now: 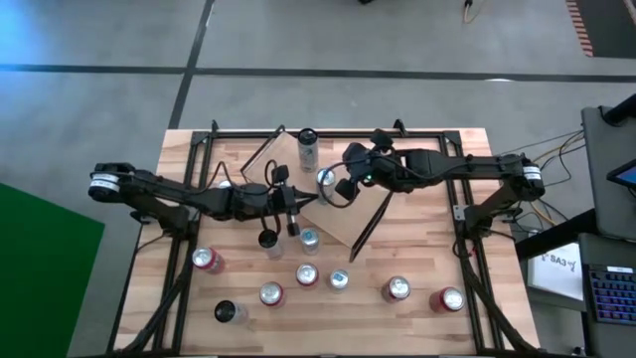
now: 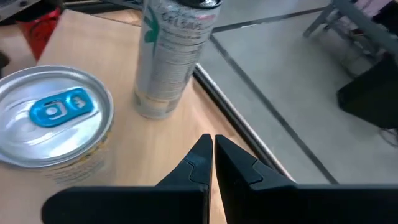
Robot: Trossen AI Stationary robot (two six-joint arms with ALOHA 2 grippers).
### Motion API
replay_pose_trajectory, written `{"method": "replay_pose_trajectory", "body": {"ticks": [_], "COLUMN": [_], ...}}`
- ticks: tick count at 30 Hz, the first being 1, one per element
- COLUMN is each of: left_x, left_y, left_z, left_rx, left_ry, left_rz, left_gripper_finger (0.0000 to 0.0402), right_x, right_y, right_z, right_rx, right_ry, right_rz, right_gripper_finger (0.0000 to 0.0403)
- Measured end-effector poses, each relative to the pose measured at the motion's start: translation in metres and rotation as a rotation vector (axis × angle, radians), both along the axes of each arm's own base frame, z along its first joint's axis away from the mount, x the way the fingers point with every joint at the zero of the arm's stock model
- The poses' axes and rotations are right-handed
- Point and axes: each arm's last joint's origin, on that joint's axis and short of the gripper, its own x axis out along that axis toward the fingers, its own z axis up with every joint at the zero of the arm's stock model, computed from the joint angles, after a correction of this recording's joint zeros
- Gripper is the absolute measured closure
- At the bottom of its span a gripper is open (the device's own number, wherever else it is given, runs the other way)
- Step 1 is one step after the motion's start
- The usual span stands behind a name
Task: Place canned beverage on shelf
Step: Put the silver/blue soda can on the shelf
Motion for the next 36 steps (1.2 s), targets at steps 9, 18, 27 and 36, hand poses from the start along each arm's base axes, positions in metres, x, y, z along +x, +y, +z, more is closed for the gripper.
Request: {"method": "replay_pose_trajectory", "body": {"ticks": [9,18,27,36], "left_x": [0.0,0.0,0.0,0.001], "left_y": [0.013,0.019,0.019,0.019], "left_z": [0.0,0.0,0.0,0.001], "left_rx": [0.008,0.004,0.002,0.001], "left_ry": [-0.001,-0.003,-0.005,-0.012], "left_rz": [0.043,0.06,0.05,0.046], "left_gripper_finger": [0.0402,0.0402,0.0402,0.0402], "right_x": [0.003,0.004,0.004,0.003], "right_y": [0.005,0.018,0.032,0.032], "right_z": [0.001,0.001,0.002,0.004], "right_rx": [0.052,0.068,0.077,0.085], "right_ry": [-0.033,-0.046,-0.058,-0.069], "right_rz": [0.059,0.097,0.126,0.123], "right_gripper_finger": [0.0394,0.0394,0.0394,0.0394]}}
